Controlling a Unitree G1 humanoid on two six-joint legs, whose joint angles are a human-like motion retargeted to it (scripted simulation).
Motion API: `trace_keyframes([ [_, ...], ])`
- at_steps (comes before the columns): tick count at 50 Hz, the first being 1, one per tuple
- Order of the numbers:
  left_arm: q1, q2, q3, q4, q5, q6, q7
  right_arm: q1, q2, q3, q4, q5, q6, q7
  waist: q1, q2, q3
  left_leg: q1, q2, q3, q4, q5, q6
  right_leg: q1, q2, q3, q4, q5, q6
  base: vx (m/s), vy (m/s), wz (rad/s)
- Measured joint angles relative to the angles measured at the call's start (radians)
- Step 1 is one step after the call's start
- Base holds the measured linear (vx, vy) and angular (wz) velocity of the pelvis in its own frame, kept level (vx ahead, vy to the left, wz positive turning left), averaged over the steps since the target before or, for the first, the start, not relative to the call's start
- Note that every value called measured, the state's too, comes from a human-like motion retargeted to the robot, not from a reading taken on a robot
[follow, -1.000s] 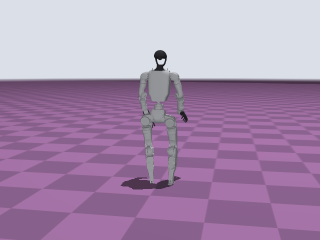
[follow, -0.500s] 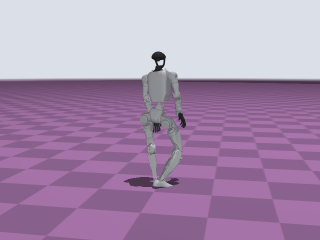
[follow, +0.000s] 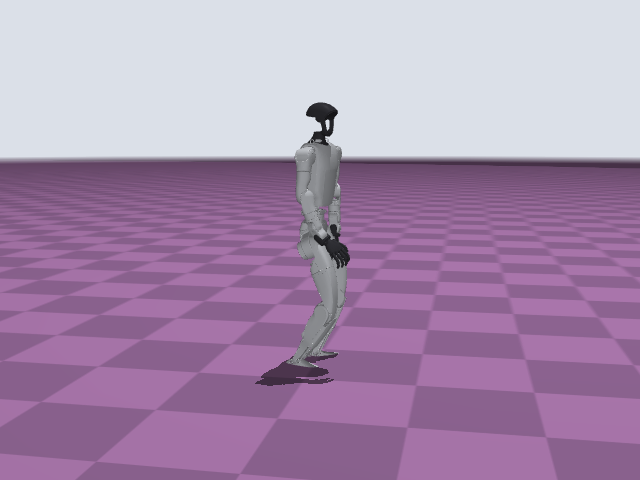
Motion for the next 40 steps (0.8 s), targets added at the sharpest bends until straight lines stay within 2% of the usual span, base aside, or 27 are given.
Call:
trace_keyframes([
  [7, -0.023, 0.005, 0.050, -0.027, -0.017, -0.018, 0.075, 0.033, -0.020, 0.006, -0.005, -0.034, -0.004, -0.047, 0.058, 0.059, 0.093, -0.083, 0.086, -0.194, 0.281, -0.123, -0.017, -0.006, 0.170, 0.051, -0.004, 0.003, -0.032, -0.02, -0.19, -2.49],
  [13, -0.048, 0.012, 0.099, -0.057, -0.059, -0.032, 0.158, 0.050, -0.044, 0.003, -0.019, -0.047, -0.007, -0.098, 0.111, 0.120, 0.150, -0.134, 0.139, -0.333, 0.482, -0.180, -0.036, -0.047, 0.288, 0.039, 0.010, 0.013, -0.059, -0.07, -0.16, -2.14],
  [20, -0.078, 0.014, 0.123, -0.089, -0.109, -0.043, 0.216, 0.056, -0.068, 0.019, -0.074, -0.058, -0.005, -0.120, 0.148, 0.172, 0.193, -0.169, 0.164, -0.444, 0.741, -0.207, -0.035, -0.159, 0.314, -0.056, 0.139, -0.032, -0.120, -0.09, -0.09, -1.88],
  [28, -0.100, 0.002, 0.081, -0.123, -0.150, -0.039, 0.195, 0.021, -0.090, 0.048, -0.163, -0.075, 0.000, -0.107, 0.127, 0.215, 0.234, -0.208, 0.143, -0.520, 1.083, -0.273, -0.004, -0.375, 0.332, -0.072, 0.426, -0.138, -0.217, -0.07, 0.04, -1.24],
  [38, -0.151, -0.004, 0.030, -0.159, -0.187, 0.001, 0.177, -0.054, -0.091, 0.075, -0.273, -0.098, 0.037, -0.119, 0.081, 0.260, 0.227, -0.254, 0.176, -0.550, 1.437, -0.203, -0.027, -0.641, 0.378, -0.062, 0.683, -0.171, -0.337, -0.03, 0.17, -0.82],
  [40, -0.163, -0.004, 0.026, -0.162, -0.194, 0.011, 0.190, -0.067, -0.092, 0.076, -0.292, -0.104, 0.046, -0.128, 0.079, 0.266, 0.222, -0.256, 0.176, -0.549, 1.485, -0.194, -0.033, -0.690, 0.379, -0.050, 0.729, -0.171, -0.342, -0.02, 0.26, -0.78],
])
